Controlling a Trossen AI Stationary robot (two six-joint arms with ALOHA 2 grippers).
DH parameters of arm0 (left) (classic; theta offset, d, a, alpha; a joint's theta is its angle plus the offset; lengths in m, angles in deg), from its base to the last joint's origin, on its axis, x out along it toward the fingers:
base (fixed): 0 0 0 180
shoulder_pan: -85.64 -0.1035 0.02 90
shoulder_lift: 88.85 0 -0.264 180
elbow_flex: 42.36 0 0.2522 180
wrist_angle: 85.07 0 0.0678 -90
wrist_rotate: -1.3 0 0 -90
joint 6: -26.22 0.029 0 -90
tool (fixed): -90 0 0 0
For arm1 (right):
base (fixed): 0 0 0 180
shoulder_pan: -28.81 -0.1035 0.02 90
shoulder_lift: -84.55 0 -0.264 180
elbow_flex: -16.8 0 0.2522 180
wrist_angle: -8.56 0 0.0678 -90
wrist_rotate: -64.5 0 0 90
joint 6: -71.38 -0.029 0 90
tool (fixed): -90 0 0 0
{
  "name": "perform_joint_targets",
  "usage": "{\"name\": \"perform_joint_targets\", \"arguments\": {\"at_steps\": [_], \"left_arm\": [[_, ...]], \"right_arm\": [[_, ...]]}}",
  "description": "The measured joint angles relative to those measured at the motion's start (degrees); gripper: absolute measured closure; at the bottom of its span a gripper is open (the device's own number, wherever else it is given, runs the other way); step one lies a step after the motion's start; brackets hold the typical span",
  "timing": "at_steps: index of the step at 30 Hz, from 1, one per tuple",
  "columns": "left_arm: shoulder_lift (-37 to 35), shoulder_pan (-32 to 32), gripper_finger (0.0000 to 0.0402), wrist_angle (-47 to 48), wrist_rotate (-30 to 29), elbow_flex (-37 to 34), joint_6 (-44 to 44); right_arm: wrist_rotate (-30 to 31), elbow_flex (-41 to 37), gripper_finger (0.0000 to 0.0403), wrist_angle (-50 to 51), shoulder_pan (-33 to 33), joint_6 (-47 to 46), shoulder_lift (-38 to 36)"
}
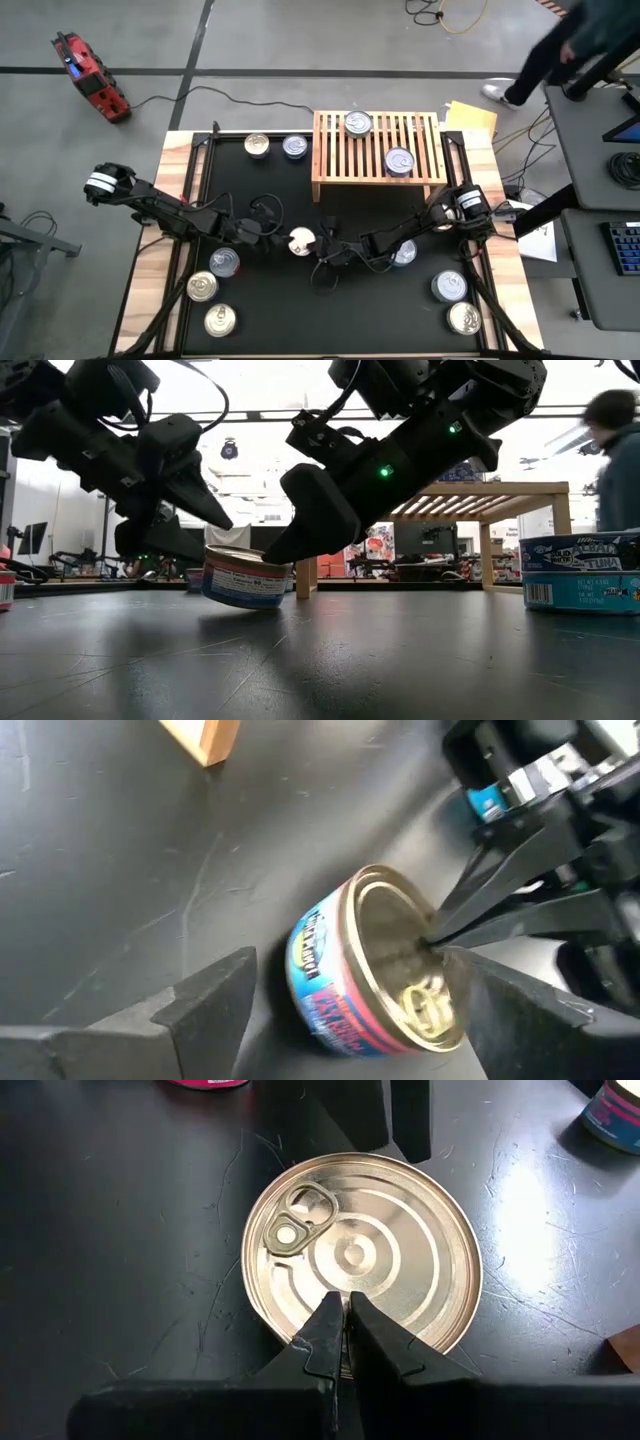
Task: Stack canned seafood by type on shelf
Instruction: Put the blue-pink tuna can on the shelf
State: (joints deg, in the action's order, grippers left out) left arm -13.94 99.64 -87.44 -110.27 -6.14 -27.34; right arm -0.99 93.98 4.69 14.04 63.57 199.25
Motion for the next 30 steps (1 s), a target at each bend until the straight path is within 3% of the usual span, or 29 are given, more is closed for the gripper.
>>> {"name": "perform_joint_targets", "arguments": {"at_steps": [14, 30], "left_arm": [[2.7, 1.0, 0.0076, -1.1, 0.1, 0.0, -3.0], [16.5, 1.2, 0.0076, -20.1, 3.2, 0.0, -2.3]], "right_arm": [[2.8, -0.9, 0.039, 0.0, -1.2, 0.3, 0.0], [3.6, -0.9, 0.039, -0.1, -1.3, 0.4, 0.0]]}}
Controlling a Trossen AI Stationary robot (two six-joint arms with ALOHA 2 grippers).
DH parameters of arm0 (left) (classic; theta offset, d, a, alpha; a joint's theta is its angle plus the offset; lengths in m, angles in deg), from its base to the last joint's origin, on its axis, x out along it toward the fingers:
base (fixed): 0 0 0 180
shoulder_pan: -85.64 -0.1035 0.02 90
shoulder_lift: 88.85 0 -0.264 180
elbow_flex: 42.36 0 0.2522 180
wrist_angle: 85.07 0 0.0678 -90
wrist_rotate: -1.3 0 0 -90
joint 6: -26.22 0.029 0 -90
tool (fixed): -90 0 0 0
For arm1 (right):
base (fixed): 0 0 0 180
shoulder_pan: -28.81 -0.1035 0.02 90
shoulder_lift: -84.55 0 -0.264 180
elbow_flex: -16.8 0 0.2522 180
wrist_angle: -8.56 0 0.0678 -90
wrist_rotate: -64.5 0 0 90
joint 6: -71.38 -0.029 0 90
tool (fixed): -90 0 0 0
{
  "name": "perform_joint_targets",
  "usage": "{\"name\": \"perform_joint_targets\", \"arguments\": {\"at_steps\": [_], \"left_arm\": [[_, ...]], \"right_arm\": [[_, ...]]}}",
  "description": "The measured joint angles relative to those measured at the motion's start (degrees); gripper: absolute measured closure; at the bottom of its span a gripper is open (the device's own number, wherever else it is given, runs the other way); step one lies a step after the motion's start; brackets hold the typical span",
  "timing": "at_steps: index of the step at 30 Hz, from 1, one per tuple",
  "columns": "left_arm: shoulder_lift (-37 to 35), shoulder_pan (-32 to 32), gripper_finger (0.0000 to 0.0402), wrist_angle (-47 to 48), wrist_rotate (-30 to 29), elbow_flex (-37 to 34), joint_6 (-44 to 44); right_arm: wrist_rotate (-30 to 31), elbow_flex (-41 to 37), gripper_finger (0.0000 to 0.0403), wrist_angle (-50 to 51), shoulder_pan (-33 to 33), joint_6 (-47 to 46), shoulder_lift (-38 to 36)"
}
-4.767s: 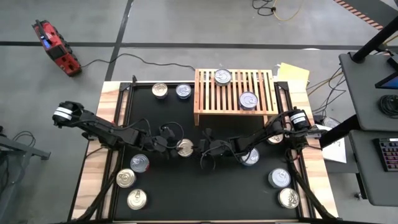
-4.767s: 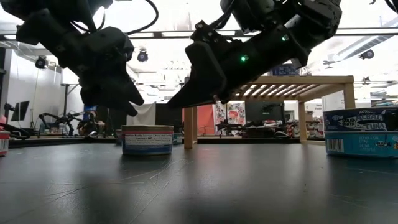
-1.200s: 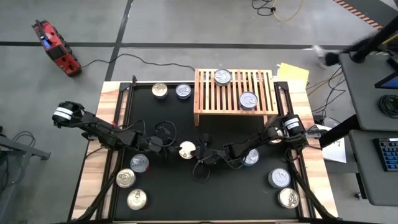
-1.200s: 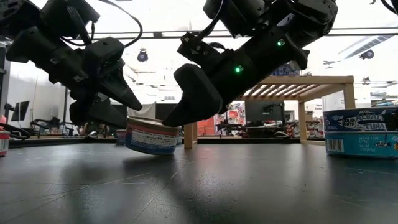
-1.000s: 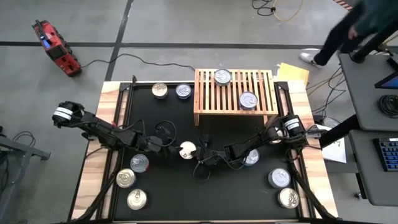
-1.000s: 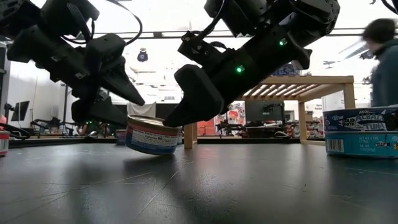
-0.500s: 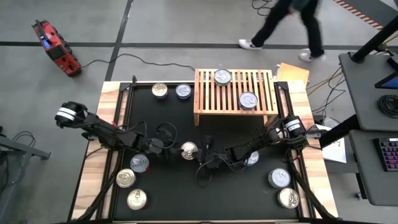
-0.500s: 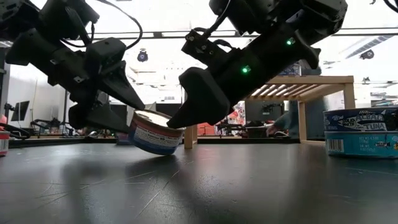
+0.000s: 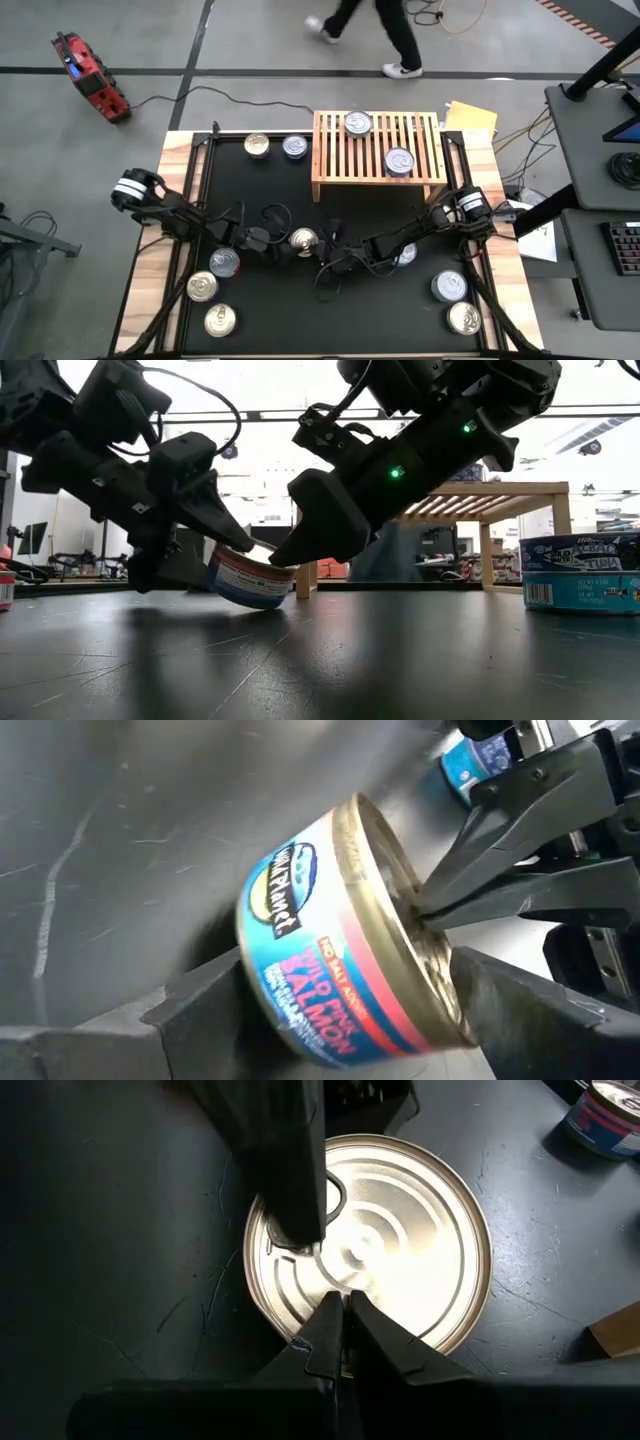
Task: Stack canned seafood by type on shelf
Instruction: Put the blue-pink tuna can on the shelf
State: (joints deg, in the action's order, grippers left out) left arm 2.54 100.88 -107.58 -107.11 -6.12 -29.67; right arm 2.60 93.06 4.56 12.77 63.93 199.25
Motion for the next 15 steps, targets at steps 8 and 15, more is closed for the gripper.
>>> {"name": "perform_joint_targets", "arguments": {"at_steps": [8, 15], "left_arm": [[3.1, 0.0, 0.0114, -5.1, 1.5, 0.0, 1.3], [3.1, 0.0, 0.0228, -5.0, 1.0, 0.0, 2.3]], "right_arm": [[0.0, 0.0, 0.039, 0.1, -0.1, 0.0, 0.0], [-0.5, -0.1, 0.039, 0.2, -0.1, 0.0, 0.3]]}}
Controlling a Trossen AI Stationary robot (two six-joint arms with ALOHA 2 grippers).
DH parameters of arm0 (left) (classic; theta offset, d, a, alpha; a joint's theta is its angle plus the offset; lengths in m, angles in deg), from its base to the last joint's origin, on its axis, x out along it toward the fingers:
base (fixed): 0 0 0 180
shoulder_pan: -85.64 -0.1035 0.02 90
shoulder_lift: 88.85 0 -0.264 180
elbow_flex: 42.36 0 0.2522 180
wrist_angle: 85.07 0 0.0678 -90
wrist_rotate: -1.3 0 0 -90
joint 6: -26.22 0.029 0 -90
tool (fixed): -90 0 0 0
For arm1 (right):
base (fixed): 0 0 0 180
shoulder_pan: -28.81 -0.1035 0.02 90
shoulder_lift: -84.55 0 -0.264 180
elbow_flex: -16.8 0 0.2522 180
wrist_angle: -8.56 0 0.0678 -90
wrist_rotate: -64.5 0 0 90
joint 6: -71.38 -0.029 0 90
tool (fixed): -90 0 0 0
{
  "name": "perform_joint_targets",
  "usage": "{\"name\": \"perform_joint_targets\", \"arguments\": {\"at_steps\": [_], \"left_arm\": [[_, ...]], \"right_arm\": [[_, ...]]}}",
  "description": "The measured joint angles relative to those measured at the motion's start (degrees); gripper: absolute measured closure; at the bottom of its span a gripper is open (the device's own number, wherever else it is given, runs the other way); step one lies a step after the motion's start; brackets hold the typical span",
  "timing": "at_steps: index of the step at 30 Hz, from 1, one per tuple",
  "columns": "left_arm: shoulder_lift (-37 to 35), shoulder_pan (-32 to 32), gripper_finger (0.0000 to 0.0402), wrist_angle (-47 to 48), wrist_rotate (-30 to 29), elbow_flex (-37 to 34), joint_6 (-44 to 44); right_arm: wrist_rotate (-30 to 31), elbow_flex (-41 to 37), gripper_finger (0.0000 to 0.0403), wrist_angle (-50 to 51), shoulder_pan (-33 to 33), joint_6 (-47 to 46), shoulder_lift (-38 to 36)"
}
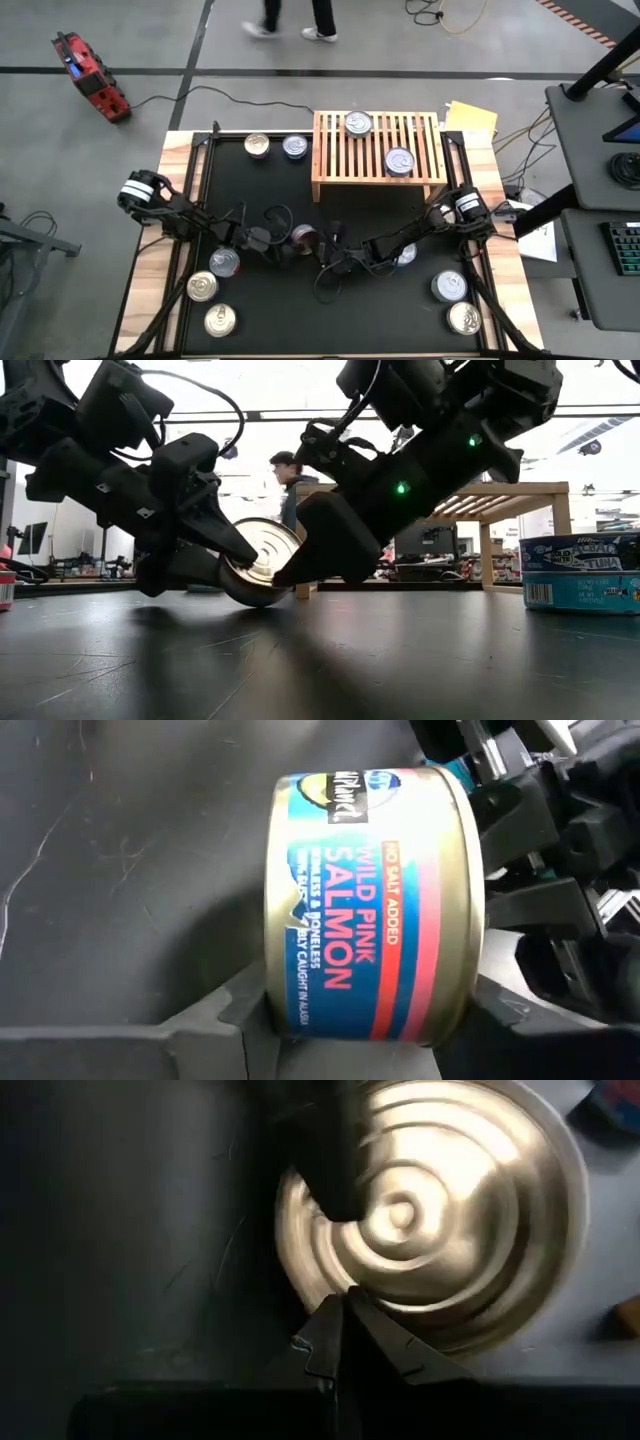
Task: Stack canned seafood by type on shelf
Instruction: Put the blue-pink tuna can on the shelf
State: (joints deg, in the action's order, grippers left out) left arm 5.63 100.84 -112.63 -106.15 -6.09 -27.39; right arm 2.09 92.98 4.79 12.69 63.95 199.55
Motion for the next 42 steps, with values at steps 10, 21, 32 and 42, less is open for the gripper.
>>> {"name": "perform_joint_targets", "arguments": {"at_steps": [10, 21, 32, 42], "left_arm": [[-0.8, 0.0, 0.0228, 0.0, 0.5, -0.1, 3.4], [-8.3, -0.5, 0.0228, -0.3, 2.3, -0.2, 4.6], [-18.2, -2.2, 0.0228, 0.6, 11.2, -0.2, -1.2], [-21.9, -4.4, 0.0228, -2.2, 22.7, -0.1, -8.5]], "right_arm": [[-0.1, -0.1, 0.039, 2.1, -1.0, -0.5, -2.1], [0.9, 0.0, 0.039, 7.6, -3.4, 3.5, -10.2], [1.0, -0.1, 0.039, 9.3, -7.7, 14.9, -19.7], [2.1, 0.2, 0.039, 9.6, -10.7, 31.5, -25.7]]}}
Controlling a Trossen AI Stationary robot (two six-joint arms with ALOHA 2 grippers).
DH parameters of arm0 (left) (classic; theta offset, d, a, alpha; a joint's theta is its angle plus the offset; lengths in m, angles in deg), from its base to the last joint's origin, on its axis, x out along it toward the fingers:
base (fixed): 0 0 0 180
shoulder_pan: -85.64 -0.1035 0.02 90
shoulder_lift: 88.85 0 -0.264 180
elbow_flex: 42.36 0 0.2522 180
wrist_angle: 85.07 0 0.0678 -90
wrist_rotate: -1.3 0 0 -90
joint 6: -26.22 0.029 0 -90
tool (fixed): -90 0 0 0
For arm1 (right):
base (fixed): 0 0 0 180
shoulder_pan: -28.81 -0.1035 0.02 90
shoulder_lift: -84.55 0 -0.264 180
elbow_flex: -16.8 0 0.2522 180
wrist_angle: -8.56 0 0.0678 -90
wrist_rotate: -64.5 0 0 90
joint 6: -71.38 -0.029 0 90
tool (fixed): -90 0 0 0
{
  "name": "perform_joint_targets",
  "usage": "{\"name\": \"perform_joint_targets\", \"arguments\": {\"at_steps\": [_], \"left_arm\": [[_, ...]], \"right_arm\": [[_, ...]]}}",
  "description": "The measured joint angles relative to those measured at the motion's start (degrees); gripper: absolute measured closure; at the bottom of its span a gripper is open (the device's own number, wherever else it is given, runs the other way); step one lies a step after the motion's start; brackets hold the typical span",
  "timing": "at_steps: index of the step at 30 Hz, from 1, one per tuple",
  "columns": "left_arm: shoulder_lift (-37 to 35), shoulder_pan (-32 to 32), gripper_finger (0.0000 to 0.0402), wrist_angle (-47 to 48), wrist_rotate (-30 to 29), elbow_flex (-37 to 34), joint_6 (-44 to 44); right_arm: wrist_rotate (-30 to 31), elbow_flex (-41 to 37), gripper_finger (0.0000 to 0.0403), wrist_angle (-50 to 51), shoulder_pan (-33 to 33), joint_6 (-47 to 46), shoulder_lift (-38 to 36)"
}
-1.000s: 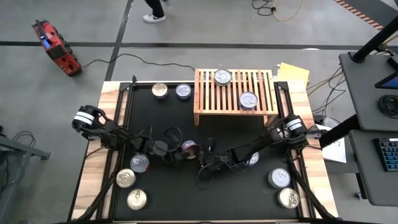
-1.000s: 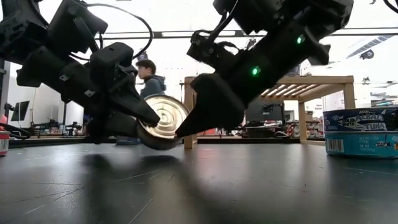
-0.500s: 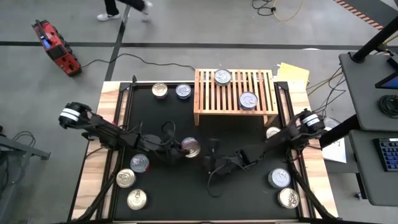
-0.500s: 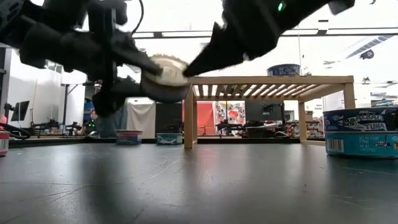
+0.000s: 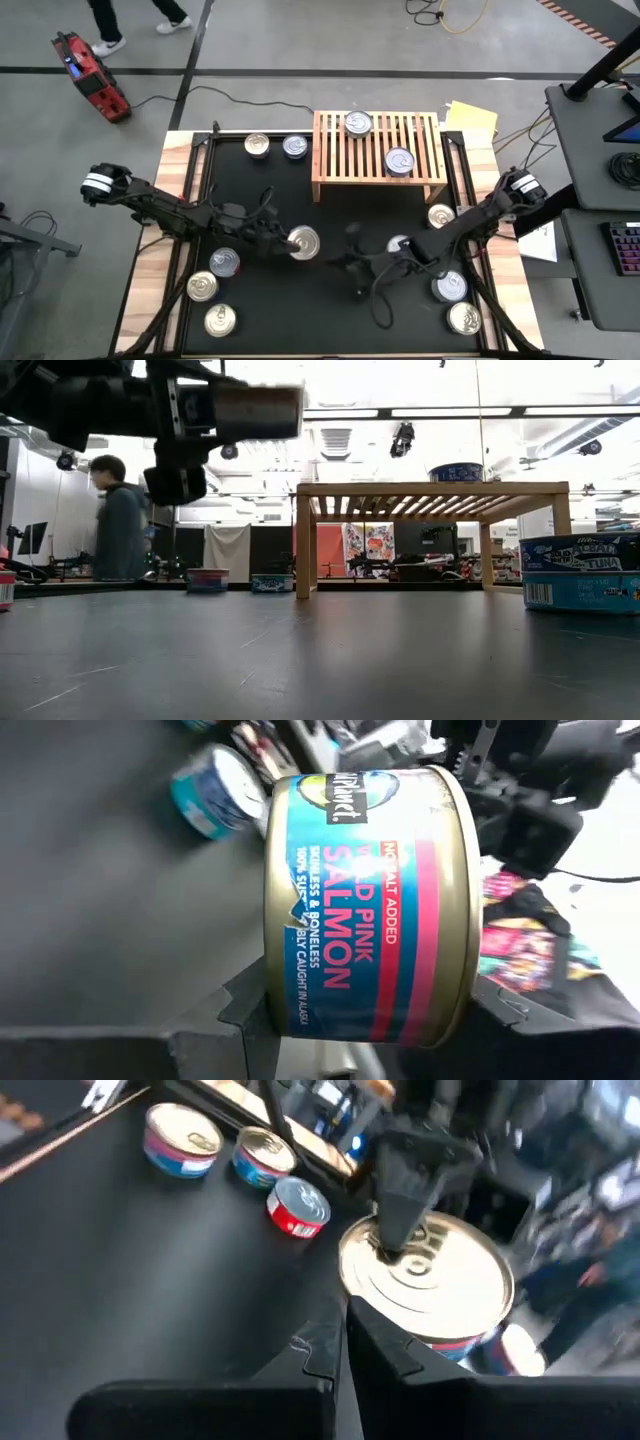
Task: Stack canned seafood by type on shelf
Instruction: Put the blue-pink tuna can on the shelf
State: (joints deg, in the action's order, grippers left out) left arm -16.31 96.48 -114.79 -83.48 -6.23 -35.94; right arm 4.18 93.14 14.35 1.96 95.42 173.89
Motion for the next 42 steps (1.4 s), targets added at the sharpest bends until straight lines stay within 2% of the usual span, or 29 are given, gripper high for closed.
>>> {"name": "perform_joint_targets", "arguments": {"at_steps": [6, 11, 17, 22, 27, 33, 38, 42], "left_arm": [[0.5, -0.2, 0.0228, -2.4, 2.8, 0.1, -5.8], [1.4, -0.2, 0.0228, -3.1, 2.9, 0.1, -7.9], [1.6, -0.3, 0.0228, -6.6, 2.9, 0.1, -9.2], [1.9, -0.3, 0.0228, -8.3, 2.9, 0.1, -10.0], [2.0, -0.3, 0.0228, -8.8, 2.9, 0.1, -10.9], [2.0, -0.3, 0.0228, -10.6, 2.9, 0.1, -11.8], [2.5, -0.3, 0.0228, -11.2, 2.2, 0.1, -11.9], [4.2, -0.3, 0.0228, -13.0, 2.2, 0.1, -12.7]], "right_arm": [[11.4, 2.5, 0.039, 0.0, -1.9, 16.6, 1.8], [13.1, 4.4, 0.0368, 0.4, -2.9, 26.0, 4.2], [19.6, 5.8, 0.0272, 0.3, -2.8, 32.1, 6.6], [19.9, 6.4, 0.0186, 0.1, -2.9, 34.9, 7.2], [19.9, 6.4, 0.0135, -0.5, -2.8, 38.8, 7.2], [19.9, 6.4, 0.012, -0.5, -1.6, 43.0, 7.2], [19.8, 6.4, 0.013, -0.9, -0.1, 45.4, 7.2], [17.3, 6.4, 0.0143, -1.3, 1.1, 47.3, 7.2]]}}
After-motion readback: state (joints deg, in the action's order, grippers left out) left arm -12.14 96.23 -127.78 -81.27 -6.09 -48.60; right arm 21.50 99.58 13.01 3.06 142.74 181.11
